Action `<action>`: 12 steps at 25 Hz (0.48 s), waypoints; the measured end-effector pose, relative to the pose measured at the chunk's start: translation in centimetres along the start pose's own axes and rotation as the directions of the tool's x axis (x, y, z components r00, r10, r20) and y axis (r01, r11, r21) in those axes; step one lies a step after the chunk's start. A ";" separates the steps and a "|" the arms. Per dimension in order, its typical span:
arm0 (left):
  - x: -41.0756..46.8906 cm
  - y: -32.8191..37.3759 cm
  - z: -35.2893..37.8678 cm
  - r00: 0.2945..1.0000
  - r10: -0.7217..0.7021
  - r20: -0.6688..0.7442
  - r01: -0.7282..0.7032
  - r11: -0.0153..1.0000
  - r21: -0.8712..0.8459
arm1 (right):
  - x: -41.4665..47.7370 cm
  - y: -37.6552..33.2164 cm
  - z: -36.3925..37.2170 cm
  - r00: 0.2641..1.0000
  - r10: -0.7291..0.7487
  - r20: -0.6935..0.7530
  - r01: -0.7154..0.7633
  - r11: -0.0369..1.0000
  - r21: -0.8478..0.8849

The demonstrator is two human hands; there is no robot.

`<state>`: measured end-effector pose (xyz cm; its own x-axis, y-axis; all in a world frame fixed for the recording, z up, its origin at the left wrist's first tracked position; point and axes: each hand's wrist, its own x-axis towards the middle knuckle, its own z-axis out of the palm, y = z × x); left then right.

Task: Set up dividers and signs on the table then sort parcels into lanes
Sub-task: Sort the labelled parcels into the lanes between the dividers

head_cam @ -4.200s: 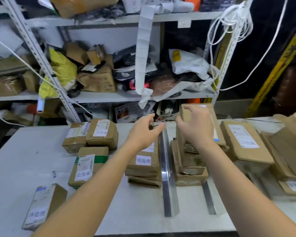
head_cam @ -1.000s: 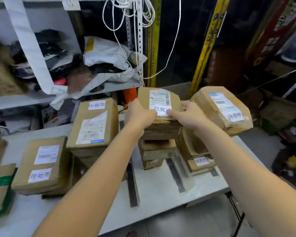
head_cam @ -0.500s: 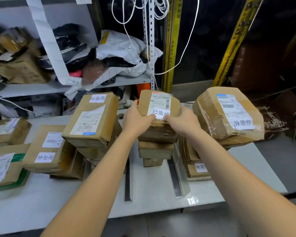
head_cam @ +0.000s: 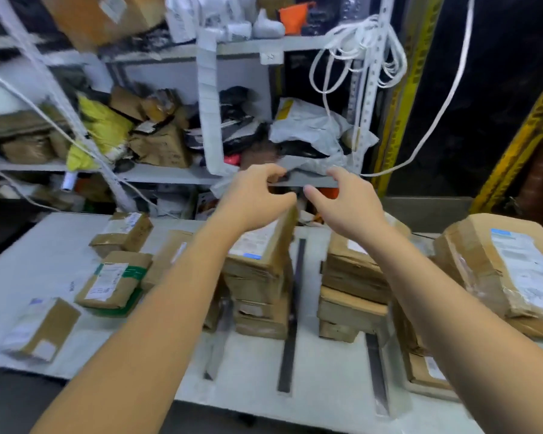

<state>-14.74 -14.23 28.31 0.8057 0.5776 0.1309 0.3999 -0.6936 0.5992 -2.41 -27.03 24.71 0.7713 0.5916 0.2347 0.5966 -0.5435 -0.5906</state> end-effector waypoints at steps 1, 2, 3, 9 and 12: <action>0.0 -1.9 -2.4 0.999 0.007 -0.044 -0.001 0.992 0.123 | 0.7 -2.2 0.6 0.998 -0.051 0.020 0.051 0.999 0.009; -0.2 -3.9 -4.9 0.996 0.006 -0.086 0.014 0.973 0.230 | 1.3 -4.6 1.5 0.994 -0.104 0.044 0.103 0.995 0.014; -0.4 -6.0 -7.1 0.993 -0.012 -0.116 0.046 0.954 0.297 | 1.8 -6.8 2.5 0.986 -0.152 0.071 0.151 0.988 0.015; -3.1 -22.6 -17.5 0.963 -0.183 -0.200 0.248 0.890 0.382 | 1.7 -20.9 13.3 0.909 -0.332 0.253 0.337 0.941 0.024; -4.9 -32.9 -21.3 0.950 -0.238 -0.200 0.295 0.892 0.341 | 0.6 -27.3 20.9 0.877 -0.354 0.324 0.365 0.931 0.030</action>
<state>-41.16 14.94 24.71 0.5831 0.8003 0.1400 0.7440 -0.5952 0.3036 -22.91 0.61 24.87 0.3934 0.9045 0.1648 0.8297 -0.2721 -0.4874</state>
